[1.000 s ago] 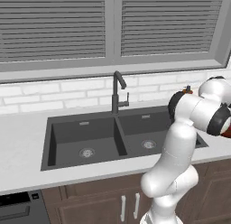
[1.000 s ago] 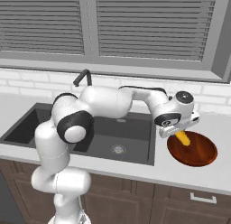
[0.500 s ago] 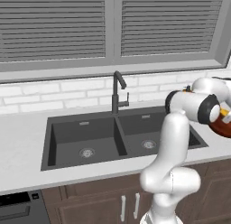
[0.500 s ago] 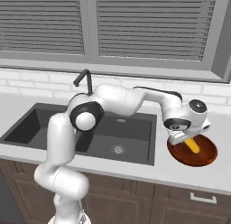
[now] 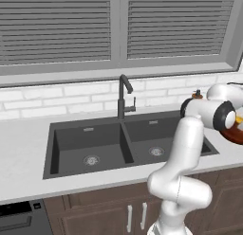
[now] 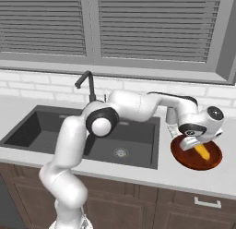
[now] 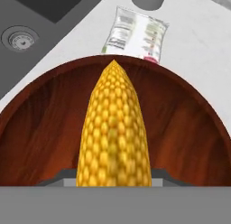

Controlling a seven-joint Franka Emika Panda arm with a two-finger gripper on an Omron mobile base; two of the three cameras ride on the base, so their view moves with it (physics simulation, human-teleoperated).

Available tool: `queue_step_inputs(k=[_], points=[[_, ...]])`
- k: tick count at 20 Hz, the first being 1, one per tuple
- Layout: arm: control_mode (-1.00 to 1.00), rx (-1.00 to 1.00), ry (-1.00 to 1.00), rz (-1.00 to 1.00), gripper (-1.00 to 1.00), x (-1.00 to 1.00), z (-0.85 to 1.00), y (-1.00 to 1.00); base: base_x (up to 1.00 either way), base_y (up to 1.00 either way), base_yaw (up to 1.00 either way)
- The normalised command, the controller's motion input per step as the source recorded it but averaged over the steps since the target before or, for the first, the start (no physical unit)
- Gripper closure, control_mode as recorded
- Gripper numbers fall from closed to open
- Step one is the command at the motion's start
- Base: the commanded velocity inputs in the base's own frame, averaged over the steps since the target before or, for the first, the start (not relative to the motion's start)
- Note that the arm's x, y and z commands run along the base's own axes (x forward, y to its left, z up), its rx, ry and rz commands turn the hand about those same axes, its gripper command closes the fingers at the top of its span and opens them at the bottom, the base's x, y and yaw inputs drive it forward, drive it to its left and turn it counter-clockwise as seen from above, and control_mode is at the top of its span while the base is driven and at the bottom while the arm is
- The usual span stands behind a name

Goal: Pick the corn from the sink and place it in the bowl. Then pick the bowl and place it in the microwave. Then close the microwave door and press the start button.

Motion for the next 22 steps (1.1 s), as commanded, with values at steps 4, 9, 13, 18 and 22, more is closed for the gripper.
queue_step_inputs(k=[4, 9, 13, 18, 22], points=[[-1.00, 0.00, 0.01, 0.00, 1.00, 0.25, -0.52, 0.00, 0.00, 0.00, 0.00], [-1.00, 0.00, 0.03, 0.00, 1.00, 0.36, -0.50, 0.00, 0.00, 0.00, 0.00], [-1.00, 0.00, 0.06, 0.00, 1.00, 0.31, -0.46, 0.00, 0.00, 0.00, 0.00], [-1.00, 0.00, 0.05, 0.00, -1.00, 0.24, -0.43, 0.00, 0.00, 0.00, 0.00], [-1.00, 0.00, 0.01, 0.00, -1.00, 0.07, -0.09, 0.02, 0.00, 0.00, 0.00]])
